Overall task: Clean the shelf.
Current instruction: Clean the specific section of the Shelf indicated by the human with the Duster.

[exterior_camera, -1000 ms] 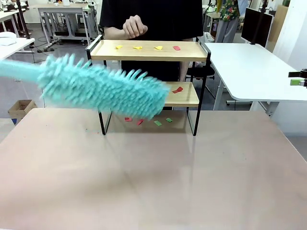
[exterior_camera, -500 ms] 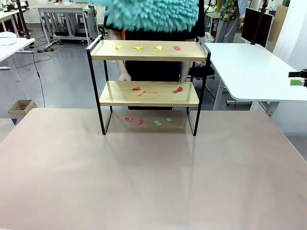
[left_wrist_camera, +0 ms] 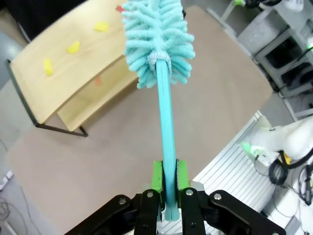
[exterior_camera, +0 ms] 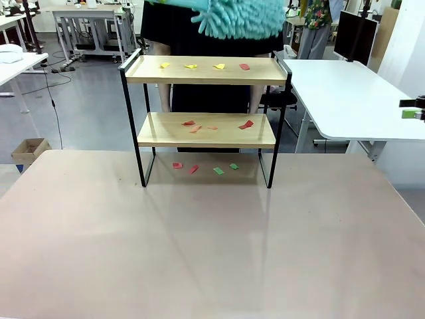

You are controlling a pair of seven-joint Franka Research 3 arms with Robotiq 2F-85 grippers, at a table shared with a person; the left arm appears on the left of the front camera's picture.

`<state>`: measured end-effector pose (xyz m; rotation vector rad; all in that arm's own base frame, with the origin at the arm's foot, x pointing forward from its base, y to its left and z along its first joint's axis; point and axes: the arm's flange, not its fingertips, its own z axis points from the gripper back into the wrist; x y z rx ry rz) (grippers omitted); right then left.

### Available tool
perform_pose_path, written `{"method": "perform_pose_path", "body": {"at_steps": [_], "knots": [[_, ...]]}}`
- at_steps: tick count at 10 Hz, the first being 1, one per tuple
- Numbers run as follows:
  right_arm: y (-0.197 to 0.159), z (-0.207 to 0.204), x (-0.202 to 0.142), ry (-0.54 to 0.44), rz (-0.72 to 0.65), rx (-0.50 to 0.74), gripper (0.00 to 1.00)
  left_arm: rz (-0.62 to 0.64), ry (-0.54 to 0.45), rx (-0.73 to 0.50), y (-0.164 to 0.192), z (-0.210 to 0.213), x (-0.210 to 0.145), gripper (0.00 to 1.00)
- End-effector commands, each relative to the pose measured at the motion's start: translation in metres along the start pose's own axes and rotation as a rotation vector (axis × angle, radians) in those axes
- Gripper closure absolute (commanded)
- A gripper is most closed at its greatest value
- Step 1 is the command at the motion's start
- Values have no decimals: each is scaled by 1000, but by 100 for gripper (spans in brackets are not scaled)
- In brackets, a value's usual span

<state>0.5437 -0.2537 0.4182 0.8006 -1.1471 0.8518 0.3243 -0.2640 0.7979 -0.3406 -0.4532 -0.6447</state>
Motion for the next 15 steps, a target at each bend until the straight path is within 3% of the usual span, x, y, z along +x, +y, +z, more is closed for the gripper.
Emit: {"method": "perform_pose_path", "body": {"at_steps": [1,3,4,6,10,12,15], "knots": [[2,-1,2,3,4,4,0,0,-57,2,-4,20,-13,86],[2,-1,2,3,4,4,0,-3,-9,-1,-1,5,-1,86],[2,-1,2,3,4,4,0,51,-50,68,-36,-5,0,86],[2,-1,2,3,4,4,0,137,-98,136,-70,-29,25,86],[2,-1,2,3,4,4,0,411,-200,228,-108,-78,64,86],[2,-1,2,3,4,4,0,476,-262,287,-129,-111,82,86],[2,-1,2,3,4,4,0,503,-266,299,-138,-146,95,86]]}}
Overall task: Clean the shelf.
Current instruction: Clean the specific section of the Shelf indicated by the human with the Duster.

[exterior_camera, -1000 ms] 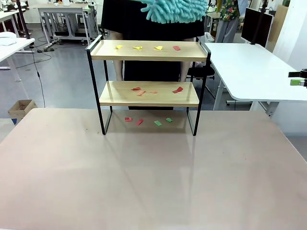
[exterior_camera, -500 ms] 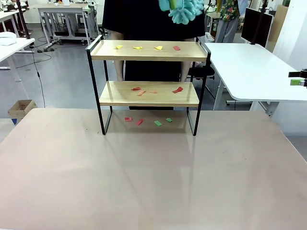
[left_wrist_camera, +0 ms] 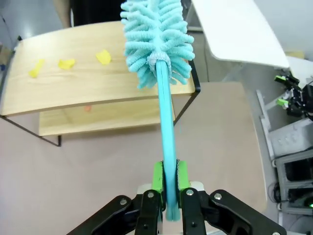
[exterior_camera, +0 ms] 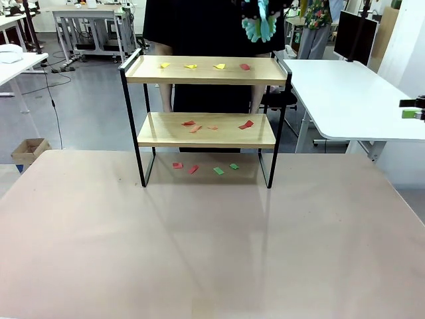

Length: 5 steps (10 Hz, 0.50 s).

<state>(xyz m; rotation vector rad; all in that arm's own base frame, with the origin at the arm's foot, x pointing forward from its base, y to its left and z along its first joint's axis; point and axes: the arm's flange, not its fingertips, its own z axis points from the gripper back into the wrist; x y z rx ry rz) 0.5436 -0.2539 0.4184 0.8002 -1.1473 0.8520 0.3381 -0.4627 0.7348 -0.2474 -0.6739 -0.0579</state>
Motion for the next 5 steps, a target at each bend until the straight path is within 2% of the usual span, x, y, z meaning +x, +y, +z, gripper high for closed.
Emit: {"method": "perform_pose_path", "body": {"at_steps": [1,2,5], "knots": [[2,-1,2,3,4,4,0,22,7,6,-19,-10,9,86],[2,-1,2,3,4,4,0,26,40,-18,-22,-20,6,86],[2,-1,2,3,4,4,0,32,80,11,-29,-44,-3,86]]}}
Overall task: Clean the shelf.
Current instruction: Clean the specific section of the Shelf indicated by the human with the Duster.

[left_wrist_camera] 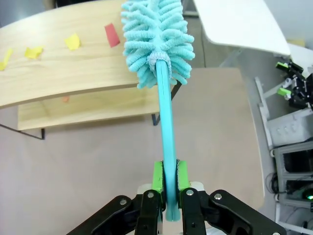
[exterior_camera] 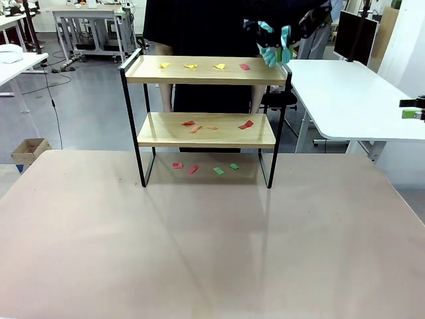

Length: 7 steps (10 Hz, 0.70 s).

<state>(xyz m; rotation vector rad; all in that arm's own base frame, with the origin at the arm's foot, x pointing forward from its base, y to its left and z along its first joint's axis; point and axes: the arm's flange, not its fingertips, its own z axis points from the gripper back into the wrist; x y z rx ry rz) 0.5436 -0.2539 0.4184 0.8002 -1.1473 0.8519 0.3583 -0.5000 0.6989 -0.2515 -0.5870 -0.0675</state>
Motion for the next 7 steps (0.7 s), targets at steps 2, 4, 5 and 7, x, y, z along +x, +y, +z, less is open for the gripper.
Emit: {"method": "perform_pose_path", "body": {"at_steps": [2,4,5,7], "knots": [[2,-1,2,3,4,4,0,49,0,45,0,-8,0,86],[2,-1,2,3,4,4,0,52,41,40,3,-21,-6,86],[2,-1,2,3,4,4,0,51,55,33,5,-25,-7,86],[2,-1,2,3,4,4,0,67,80,33,8,-28,-3,86]]}}
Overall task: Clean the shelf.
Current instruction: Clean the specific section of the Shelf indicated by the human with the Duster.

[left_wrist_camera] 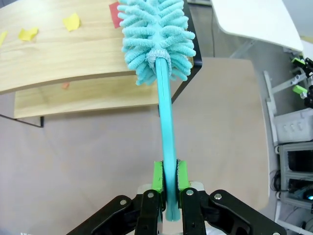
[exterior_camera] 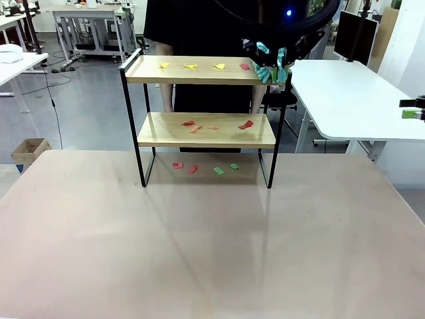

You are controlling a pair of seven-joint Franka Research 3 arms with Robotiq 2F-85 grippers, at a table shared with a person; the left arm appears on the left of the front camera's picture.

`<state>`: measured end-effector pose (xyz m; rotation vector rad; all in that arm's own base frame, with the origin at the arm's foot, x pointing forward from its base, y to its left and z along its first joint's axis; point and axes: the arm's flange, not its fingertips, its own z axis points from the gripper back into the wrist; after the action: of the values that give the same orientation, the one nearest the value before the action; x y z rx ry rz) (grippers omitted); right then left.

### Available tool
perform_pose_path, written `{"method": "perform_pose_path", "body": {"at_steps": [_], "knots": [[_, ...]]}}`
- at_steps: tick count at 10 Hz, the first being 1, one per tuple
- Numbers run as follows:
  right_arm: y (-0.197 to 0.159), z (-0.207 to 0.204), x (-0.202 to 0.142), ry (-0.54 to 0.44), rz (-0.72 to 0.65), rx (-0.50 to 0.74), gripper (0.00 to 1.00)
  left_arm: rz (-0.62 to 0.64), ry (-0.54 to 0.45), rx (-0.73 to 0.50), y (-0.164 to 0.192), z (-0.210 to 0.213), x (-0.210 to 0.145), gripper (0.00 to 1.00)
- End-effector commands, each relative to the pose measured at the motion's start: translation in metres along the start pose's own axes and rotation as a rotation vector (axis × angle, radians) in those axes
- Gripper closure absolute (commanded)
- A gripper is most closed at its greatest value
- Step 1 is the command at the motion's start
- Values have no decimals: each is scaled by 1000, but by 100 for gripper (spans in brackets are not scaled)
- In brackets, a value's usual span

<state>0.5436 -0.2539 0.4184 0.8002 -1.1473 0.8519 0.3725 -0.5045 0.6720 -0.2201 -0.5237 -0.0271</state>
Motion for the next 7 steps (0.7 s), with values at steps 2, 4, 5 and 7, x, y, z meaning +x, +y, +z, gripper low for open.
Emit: {"method": "perform_pose_path", "body": {"at_steps": [2,4,5,7], "knots": [[2,-1,2,3,4,4,0,-7,-10,2,-1,2,-1,86],[2,-1,2,3,4,4,0,3,6,10,6,2,2,86],[2,-1,2,3,4,4,0,16,22,26,19,5,7,86],[2,-1,2,3,4,4,0,34,48,60,43,14,12,86]]}}
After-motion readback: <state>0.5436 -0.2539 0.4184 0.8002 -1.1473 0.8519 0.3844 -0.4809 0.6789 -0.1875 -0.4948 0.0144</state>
